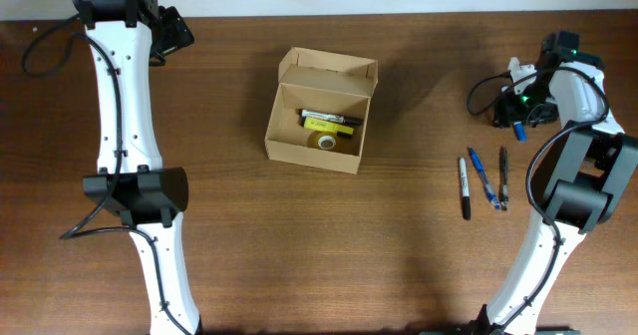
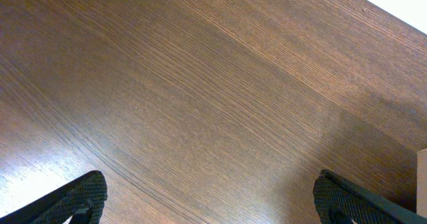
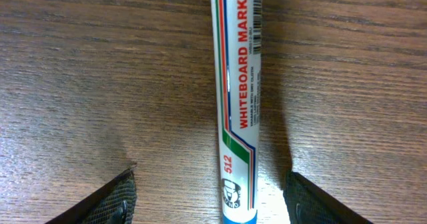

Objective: Pack container
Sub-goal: 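Move the right gripper to the blue-capped whiteboard marker and grasp it, then carry the blue-capped marker into the box and release it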

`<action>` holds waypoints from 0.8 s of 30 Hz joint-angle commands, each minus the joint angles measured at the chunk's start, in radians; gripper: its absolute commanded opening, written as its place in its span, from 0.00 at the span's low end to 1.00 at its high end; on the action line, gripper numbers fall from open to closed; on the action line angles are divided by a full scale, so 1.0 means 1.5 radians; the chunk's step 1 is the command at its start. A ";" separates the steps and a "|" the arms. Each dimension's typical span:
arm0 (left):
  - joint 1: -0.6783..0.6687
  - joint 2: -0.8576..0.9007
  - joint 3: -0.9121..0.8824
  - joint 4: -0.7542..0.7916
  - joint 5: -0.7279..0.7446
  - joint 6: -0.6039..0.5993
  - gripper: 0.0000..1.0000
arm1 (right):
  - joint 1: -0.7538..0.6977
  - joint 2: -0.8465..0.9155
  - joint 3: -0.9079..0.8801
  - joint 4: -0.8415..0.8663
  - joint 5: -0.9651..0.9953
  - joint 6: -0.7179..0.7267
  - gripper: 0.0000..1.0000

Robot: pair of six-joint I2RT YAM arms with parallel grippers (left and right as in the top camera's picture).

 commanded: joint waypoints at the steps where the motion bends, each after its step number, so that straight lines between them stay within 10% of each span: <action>1: 0.004 0.006 0.004 -0.001 -0.007 0.006 1.00 | -0.001 0.033 -0.003 -0.004 -0.009 -0.002 0.65; 13: 0.004 0.006 0.004 -0.001 -0.007 0.006 1.00 | 0.001 0.032 0.012 -0.004 -0.053 0.001 0.19; 24: 0.004 0.006 0.004 -0.001 -0.007 0.006 1.00 | 0.037 0.024 0.214 -0.084 -0.161 0.075 0.08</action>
